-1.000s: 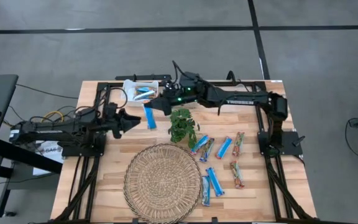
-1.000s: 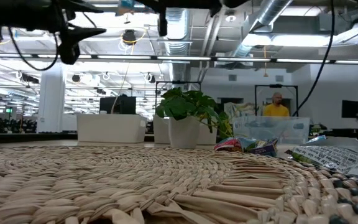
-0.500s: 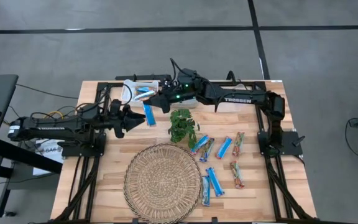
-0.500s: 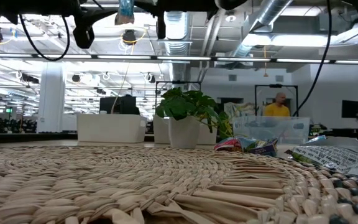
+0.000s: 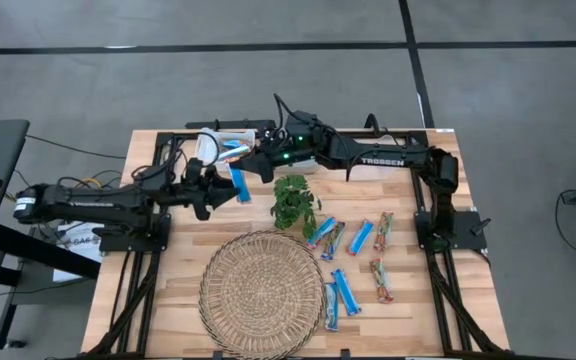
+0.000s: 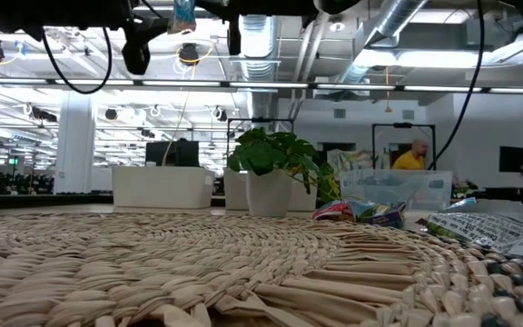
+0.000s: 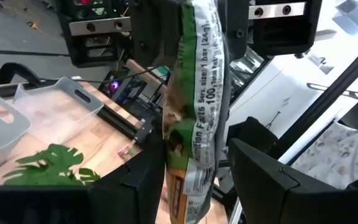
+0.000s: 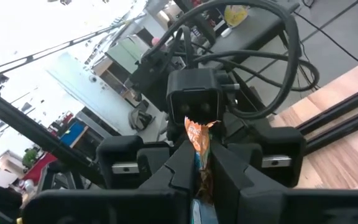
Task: Pick and place Granola Bars by type
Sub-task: Put the yellow granola bar into the white bin
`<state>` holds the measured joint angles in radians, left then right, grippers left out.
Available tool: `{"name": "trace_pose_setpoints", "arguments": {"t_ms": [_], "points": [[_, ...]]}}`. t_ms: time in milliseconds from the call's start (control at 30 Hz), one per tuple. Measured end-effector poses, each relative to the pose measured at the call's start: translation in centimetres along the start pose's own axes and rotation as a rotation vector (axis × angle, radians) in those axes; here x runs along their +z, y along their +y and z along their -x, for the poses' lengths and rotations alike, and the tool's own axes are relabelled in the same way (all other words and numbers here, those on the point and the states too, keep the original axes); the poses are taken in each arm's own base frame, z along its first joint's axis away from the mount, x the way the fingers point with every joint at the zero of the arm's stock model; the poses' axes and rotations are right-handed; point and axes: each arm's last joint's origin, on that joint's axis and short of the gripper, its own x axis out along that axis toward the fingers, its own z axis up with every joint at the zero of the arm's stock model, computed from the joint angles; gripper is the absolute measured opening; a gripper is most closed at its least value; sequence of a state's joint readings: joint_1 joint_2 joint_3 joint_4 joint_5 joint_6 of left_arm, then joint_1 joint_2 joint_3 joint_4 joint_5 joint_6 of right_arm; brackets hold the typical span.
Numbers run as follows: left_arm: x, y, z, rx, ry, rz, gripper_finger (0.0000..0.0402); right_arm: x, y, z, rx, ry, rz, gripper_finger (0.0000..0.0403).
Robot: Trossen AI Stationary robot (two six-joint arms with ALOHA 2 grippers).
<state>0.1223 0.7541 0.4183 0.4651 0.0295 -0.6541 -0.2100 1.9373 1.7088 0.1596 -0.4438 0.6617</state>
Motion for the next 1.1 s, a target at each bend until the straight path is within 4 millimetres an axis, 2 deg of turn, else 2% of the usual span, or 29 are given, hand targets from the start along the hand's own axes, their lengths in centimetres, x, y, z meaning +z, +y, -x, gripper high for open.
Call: {"name": "trace_pose_setpoints", "arguments": {"t_ms": [233, 333, 433, 633, 733, 933, 1100], "points": [[0.0, 0.2, -0.3, 0.008, -0.007, -0.002, 0.0169, 0.0, 0.0, 0.0, 0.001, -0.001, 0.001, 0.0019], [0.0, 0.3, -0.3, 0.024, -0.019, -0.006, 0.0157, 0.0, 0.0, 0.0, 0.001, -0.001, 0.000, 0.0024], [0.1, 0.3, -0.3, 0.035, -0.027, -0.024, 0.0123, 0.0, 0.0, 0.0, 0.001, -0.001, 0.000, 0.0027], [0.1, 0.3, -0.3, 0.037, -0.029, -0.071, 0.0027, 0.0, 0.0, 0.0, 0.001, -0.001, 0.001, 0.0025], [0.1, 0.3, -0.3, 0.047, -0.036, -0.076, 0.0013, 0.0, 0.0, 0.0, 0.000, -0.002, 0.015, 0.0028], [0.0, 0.9, -0.2, 0.136, -0.043, -0.100, 0.0036, 0.1, -0.3, 0.2, -0.051, 0.019, 0.155, 0.0070], [-0.1, 1.8, -0.1, 0.222, -0.019, -0.104, 0.0012, 1.9, 0.1, 1.4, -0.132, 0.117, 0.248, 0.0129]]}}
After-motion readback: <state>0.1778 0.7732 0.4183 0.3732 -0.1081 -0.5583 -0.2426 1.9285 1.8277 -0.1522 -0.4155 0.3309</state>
